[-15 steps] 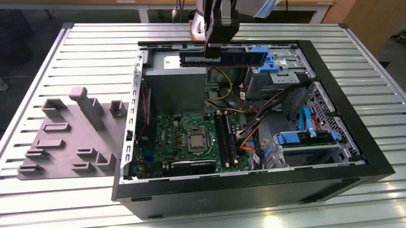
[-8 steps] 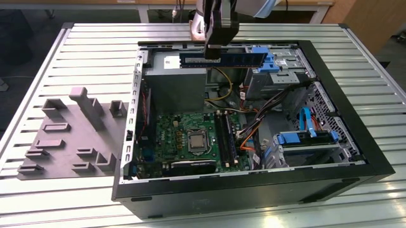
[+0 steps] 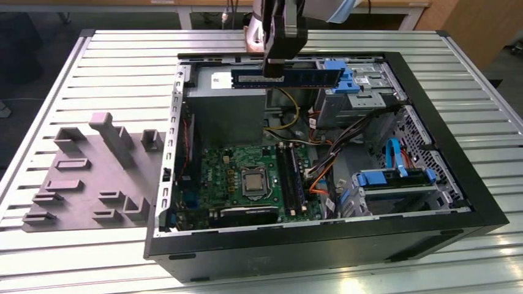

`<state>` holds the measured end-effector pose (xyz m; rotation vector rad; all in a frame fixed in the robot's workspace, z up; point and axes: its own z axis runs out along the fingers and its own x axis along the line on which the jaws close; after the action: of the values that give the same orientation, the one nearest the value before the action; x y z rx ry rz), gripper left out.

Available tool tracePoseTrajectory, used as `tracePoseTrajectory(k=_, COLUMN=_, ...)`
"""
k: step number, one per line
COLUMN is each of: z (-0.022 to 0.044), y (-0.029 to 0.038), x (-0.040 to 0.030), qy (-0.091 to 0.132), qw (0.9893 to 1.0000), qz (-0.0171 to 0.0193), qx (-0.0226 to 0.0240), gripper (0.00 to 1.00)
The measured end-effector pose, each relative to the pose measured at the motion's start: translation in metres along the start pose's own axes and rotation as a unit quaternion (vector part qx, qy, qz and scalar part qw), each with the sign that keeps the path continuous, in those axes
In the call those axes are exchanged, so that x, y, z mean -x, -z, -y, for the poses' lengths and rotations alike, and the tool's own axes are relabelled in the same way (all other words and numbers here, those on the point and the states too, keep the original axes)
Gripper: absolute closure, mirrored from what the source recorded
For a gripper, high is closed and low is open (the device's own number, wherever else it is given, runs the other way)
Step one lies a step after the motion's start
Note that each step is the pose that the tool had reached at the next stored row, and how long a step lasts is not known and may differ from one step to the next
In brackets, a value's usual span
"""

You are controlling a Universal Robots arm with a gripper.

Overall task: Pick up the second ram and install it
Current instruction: 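Pick up the second ram and move it above second insertion slot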

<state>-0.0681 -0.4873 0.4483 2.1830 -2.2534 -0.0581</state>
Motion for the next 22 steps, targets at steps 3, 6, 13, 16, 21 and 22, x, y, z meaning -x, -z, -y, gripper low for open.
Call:
tracePoseTrajectory(k=3, z=0.0, y=-0.0005, x=0.0, qy=0.0, qw=1.0, qz=-0.0002, qx=0.0, gripper=0.89)
tracePoseTrajectory(k=6, z=-0.0001, y=-0.001, x=0.0, qy=0.0, qw=1.0, qz=-0.0008, qx=0.0, gripper=0.89)
tracePoseTrajectory(k=13, z=-0.0001, y=-0.0027, x=0.0, qy=0.0, qw=1.0, qz=-0.0022, qx=-0.0001, gripper=0.89)
tracePoseTrajectory(k=16, z=-0.0001, y=-0.0033, x=-0.0001, qy=0.0, qw=1.0, qz=-0.0027, qx=-0.0001, gripper=0.89)
tracePoseTrajectory(k=21, z=-0.0002, y=-0.0041, x=-0.0001, qy=0.0, qw=1.0, qz=-0.0033, qx=-0.0001, gripper=0.89)
tracePoseTrajectory(k=22, z=-0.0002, y=-0.0043, x=-0.0001, qy=0.0, qw=1.0, qz=-0.0035, qx=-0.0001, gripper=0.89)
